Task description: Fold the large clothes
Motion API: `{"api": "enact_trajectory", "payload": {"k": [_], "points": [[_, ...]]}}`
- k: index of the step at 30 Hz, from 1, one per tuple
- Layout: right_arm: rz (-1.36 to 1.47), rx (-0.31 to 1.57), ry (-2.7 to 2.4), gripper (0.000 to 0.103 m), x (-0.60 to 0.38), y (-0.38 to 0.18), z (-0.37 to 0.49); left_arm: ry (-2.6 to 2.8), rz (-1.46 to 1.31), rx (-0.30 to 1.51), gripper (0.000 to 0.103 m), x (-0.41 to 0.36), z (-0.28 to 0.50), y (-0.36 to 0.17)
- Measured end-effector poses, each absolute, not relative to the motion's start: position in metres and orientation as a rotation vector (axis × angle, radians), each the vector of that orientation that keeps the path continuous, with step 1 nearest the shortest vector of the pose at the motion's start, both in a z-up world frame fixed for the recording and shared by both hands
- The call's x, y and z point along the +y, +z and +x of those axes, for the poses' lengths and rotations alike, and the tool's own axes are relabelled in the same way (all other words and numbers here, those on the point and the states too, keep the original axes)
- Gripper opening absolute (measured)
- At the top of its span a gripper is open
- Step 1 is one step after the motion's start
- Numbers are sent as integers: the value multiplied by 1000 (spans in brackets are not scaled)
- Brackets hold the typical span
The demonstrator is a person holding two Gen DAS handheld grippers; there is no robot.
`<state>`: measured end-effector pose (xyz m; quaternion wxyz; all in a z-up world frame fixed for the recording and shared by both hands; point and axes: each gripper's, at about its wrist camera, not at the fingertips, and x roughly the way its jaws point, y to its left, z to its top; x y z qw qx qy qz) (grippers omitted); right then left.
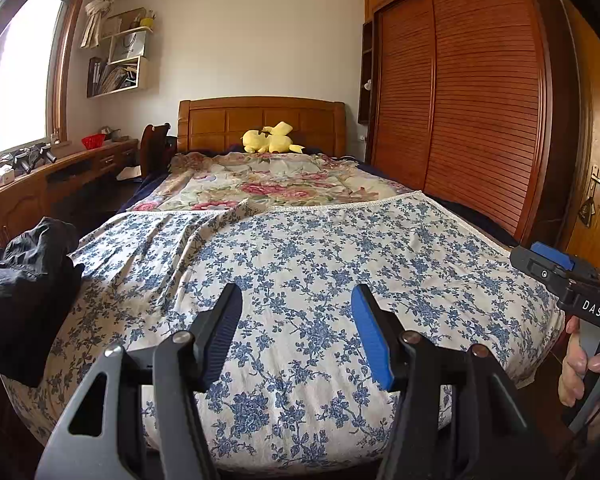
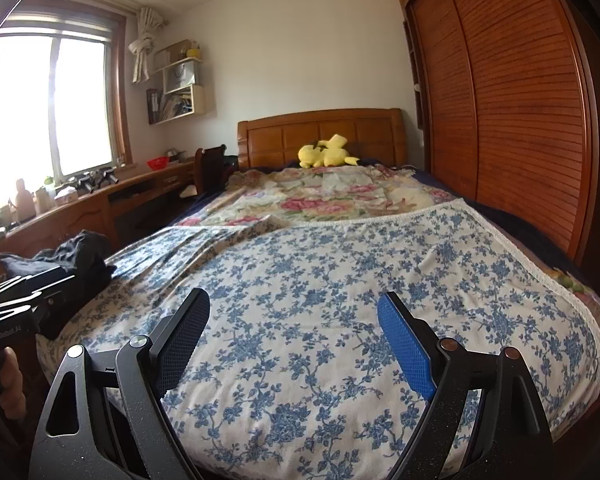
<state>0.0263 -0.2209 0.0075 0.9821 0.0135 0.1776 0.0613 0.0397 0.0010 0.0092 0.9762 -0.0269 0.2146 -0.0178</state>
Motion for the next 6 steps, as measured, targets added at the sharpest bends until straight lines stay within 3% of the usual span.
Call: {"api": "enact_trajectory", "payload": {"k": [6], "points": [[28,358,121,88,-221,7,27,-35,-56,434,56,1,40,9]]}}
